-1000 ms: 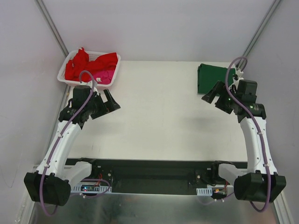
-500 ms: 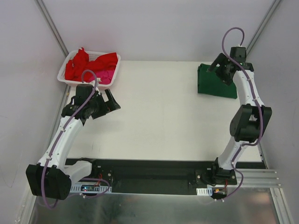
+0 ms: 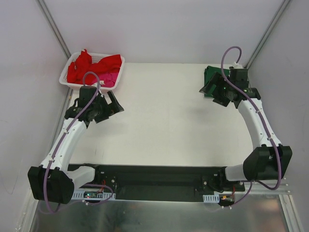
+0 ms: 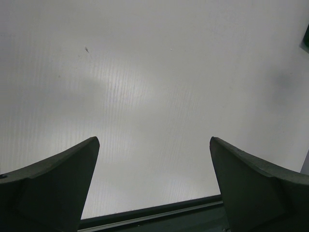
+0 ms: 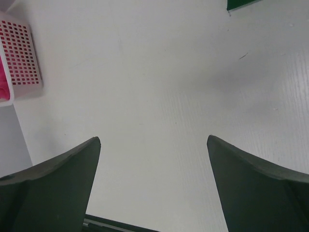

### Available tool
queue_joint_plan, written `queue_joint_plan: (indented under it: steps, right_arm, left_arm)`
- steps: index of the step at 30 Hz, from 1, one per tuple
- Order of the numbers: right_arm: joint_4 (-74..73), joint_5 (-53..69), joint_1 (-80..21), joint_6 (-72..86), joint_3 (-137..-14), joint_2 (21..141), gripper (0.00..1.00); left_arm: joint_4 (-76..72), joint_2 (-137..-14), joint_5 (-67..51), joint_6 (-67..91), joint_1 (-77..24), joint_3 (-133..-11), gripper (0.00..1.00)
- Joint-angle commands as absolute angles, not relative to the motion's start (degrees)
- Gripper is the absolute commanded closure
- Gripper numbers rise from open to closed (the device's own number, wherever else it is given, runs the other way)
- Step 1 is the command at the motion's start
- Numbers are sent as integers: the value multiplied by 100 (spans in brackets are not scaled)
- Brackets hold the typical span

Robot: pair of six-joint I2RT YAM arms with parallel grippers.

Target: Fold and stack the t-shirts

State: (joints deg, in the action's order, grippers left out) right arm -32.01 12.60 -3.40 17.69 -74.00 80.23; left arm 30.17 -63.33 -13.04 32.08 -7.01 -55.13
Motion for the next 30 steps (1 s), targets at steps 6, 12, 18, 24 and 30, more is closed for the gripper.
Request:
queue_joint_plan:
  steps: [6, 12, 18, 24, 30]
  right_arm:
    - [-3612, 168, -791, 1336, -7681, 7936, 4]
    - [-4229, 149, -852, 1521, -8508, 8543, 4]
    - [-4138, -151, -371, 1283, -9226, 9531, 4]
    - [-4009, -588, -281, 1257, -10836, 11395, 4]
    - [-1981, 953, -281, 835, -10007, 11602, 4]
  left_arm:
    - [2848, -6495, -1204, 3173, -642, -5765, 1]
    - [2839, -6697, -1633, 2866, -642, -5959, 1]
    - [2760, -6979, -1976, 2918, -642, -6012, 1]
    - [2733, -6952, -1540, 2655, -642, -5976, 1]
    - [2514, -7233, -1073, 2584, -642, -6082, 1]
